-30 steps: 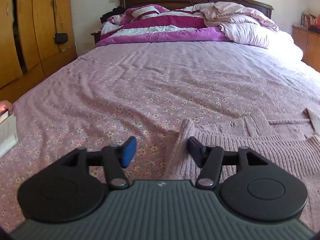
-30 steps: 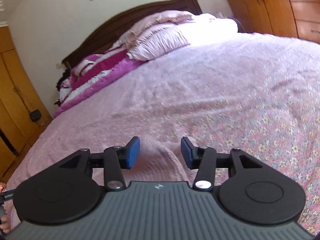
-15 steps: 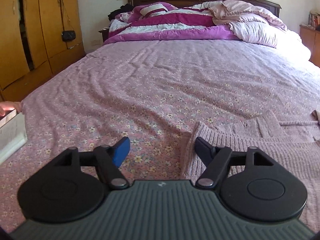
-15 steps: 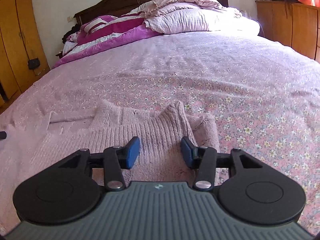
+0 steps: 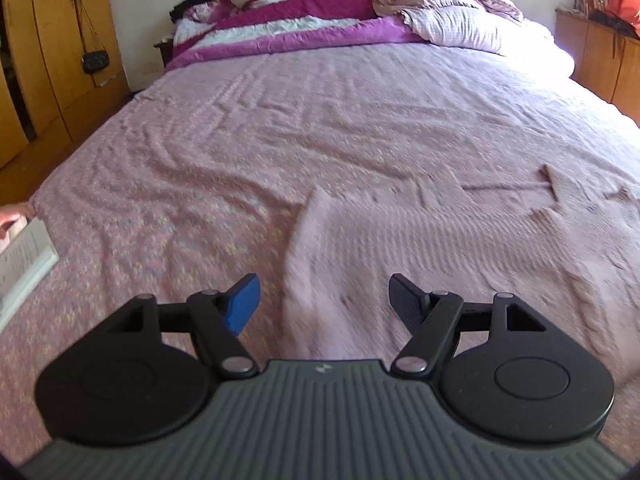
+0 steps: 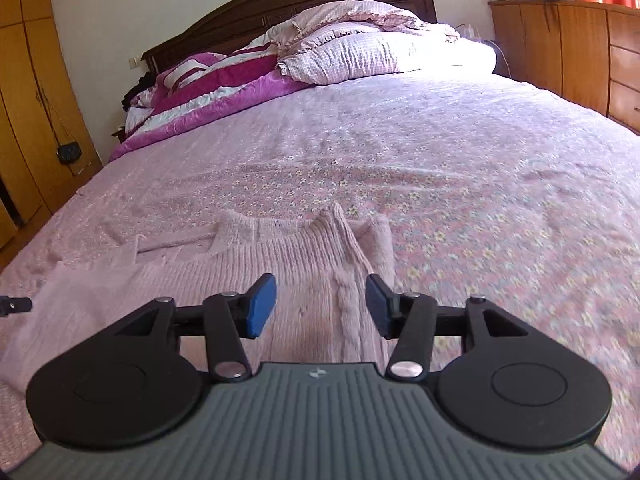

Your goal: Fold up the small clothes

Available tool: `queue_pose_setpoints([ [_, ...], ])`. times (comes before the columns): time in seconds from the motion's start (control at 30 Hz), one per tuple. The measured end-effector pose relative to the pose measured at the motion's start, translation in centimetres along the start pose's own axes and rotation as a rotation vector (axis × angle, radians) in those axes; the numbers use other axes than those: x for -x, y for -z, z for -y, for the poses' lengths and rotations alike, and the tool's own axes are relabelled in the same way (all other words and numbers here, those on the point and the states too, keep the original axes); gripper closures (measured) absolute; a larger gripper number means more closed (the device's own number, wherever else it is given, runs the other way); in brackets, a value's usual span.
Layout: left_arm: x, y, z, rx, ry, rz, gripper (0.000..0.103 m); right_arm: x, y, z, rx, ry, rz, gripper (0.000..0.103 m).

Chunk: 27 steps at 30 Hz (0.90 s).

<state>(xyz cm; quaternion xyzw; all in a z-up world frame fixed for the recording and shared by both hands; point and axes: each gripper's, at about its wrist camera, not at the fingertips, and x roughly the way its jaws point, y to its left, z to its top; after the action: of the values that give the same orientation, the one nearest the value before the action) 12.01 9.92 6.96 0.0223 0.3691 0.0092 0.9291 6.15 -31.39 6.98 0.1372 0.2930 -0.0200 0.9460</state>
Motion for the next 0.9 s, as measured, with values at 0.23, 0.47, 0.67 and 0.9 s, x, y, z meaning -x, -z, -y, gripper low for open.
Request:
queue_pose_setpoints([
  [0.23, 2.2, 1.6, 1.6, 0.032, 0.071, -0.048, 0.031, 3.2, 1.4, 1.9, -0.100, 0.012, -0.007, 0.044],
  [0.47, 3.9, 2.7, 2.6, 0.051, 0.092, -0.068, 0.031, 5.3, 3.1, 2.3, -0.212, -0.031, -0.003, 0.030],
  [0.67, 4.8, 3.7, 3.5, 0.054, 0.109, -0.093, 0.031, 6.4, 5.1, 2.6, -0.268, -0.064, -0.009, 0.024],
  [0.9, 4.9, 5.0, 4.7, 0.076, 0.122, -0.143, 0.031, 7.4, 7.3, 5.1, -0.339, -0.043, -0.017, 0.023],
])
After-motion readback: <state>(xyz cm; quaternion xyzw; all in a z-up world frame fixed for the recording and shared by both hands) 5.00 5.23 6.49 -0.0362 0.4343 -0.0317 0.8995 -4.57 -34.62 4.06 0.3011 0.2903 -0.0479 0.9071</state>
